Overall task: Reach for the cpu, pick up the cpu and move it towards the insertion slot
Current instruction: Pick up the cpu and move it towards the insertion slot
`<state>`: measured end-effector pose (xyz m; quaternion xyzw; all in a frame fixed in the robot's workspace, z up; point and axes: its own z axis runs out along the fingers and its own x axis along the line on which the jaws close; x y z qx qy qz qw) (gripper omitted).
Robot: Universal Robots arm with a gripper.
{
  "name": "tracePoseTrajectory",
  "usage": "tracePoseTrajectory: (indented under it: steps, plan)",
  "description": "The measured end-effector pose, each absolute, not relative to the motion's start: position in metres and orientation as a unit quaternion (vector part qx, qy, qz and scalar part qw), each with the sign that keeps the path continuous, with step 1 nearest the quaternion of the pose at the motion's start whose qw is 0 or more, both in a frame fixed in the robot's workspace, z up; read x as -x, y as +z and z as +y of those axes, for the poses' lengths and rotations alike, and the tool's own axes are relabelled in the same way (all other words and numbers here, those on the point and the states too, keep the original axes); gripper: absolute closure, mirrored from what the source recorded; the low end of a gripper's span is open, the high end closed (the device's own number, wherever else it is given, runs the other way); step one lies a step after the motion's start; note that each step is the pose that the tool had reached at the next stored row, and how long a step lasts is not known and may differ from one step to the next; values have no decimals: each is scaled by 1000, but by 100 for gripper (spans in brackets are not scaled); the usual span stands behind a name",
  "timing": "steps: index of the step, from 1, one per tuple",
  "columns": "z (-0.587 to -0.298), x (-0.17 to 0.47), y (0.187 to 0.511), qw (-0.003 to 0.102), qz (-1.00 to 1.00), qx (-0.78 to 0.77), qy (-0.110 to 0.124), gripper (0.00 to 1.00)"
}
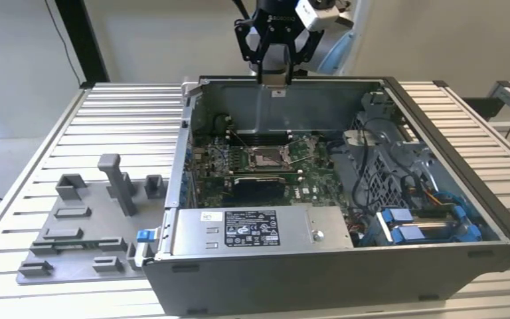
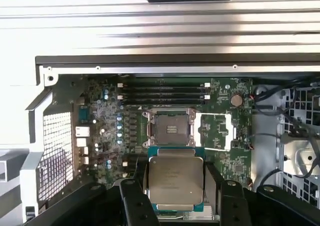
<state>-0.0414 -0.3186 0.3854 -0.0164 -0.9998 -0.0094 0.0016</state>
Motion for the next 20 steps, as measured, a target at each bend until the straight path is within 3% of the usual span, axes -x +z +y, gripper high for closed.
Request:
tracePoseTrajectory:
  steps: [20]
  plan:
    - [-307, 39, 384, 1, -1000, 16, -9, 100]
